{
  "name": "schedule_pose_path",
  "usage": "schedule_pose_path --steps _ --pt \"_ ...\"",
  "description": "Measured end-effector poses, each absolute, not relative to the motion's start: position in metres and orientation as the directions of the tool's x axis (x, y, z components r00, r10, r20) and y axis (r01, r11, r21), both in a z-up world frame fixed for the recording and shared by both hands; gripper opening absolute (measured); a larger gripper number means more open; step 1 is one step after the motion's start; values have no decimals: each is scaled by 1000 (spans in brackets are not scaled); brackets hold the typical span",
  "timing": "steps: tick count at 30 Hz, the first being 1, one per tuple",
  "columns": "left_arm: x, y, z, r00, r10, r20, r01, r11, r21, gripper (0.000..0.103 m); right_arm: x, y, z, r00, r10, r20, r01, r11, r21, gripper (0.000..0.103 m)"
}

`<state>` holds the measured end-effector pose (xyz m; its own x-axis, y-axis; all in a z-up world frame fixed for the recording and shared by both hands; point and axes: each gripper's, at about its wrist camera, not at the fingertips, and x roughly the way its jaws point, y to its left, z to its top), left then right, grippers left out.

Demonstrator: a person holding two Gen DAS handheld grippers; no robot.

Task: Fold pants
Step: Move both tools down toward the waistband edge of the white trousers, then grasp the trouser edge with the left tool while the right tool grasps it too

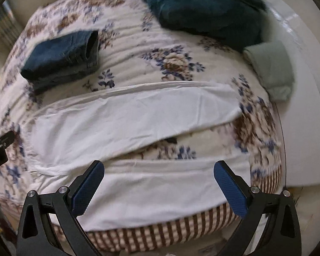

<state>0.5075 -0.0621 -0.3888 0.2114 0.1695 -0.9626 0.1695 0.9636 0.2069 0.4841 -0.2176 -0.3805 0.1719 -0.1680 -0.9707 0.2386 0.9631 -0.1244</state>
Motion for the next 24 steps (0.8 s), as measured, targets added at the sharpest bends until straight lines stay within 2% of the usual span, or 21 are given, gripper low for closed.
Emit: schedule_pose_path --steps 4,10,13,17,24 --pt "543 -76 -436 155 190 -969 209 953 220 103 550 -219 -451 82 -159 -984 168 975 -143 103" --pt "595 -111 -515 108 226 -968 385 888 251 102 630 -218 -544 -41 -120 -992 22 992 -121 103" --pt "620 -119 -553 64 227 -972 472 851 230 100 667 -210 -591 -116 -94 -989 -113 990 -81 103" --pt "643 -122 -591 -15 212 -977 561 811 167 88 703 -197 -635 -181 -109 -977 -275 960 -56 103" --pt "664 -130 -628 -131 188 -973 704 709 42 88 750 -179 -697 -256 -184 -949 -470 882 -44 103"
